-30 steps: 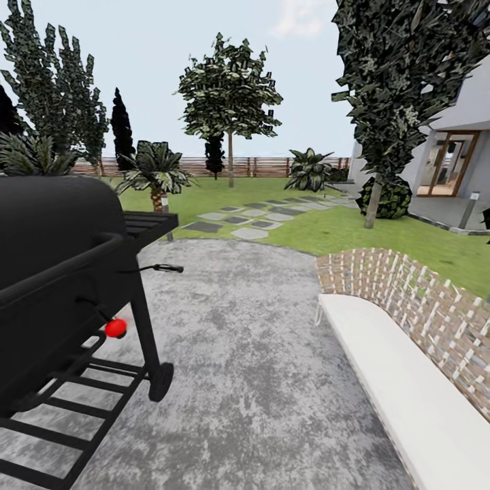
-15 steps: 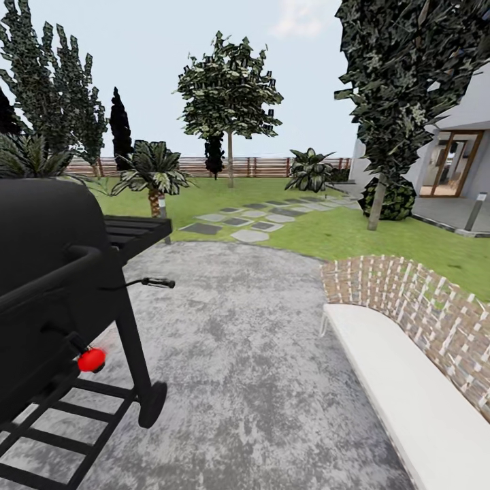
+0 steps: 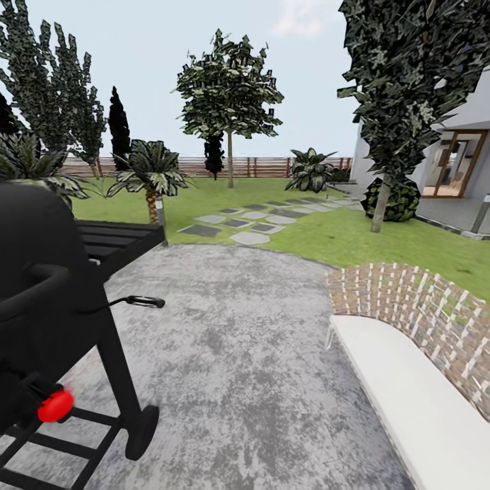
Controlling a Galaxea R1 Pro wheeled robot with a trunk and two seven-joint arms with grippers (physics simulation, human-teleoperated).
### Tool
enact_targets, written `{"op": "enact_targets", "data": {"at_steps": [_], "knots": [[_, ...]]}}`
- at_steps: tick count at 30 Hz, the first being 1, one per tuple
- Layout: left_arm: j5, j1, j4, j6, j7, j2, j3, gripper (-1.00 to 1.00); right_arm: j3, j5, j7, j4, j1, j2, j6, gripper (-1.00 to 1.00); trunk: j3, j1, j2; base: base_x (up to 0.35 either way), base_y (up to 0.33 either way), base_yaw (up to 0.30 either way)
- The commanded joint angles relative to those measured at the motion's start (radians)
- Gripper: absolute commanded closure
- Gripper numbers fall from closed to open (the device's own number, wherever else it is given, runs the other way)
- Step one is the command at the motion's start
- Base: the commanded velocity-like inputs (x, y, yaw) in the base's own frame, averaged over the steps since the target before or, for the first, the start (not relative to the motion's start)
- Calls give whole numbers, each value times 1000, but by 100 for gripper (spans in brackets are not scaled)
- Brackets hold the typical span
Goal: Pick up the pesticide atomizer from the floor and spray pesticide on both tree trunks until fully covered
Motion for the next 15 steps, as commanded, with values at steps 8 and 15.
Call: {"op": "enact_targets", "data": {"at_steps": [8,15], "knots": [[0,0,0,0,0,0,0,-100,0,0,0,0,0,0,1,-100,0,0,0,350,0,0],[0,0,0,-1,0,0,0,-100,0,0,0,0,0,0,0,-100,0,0,0,350,0,0]]}}
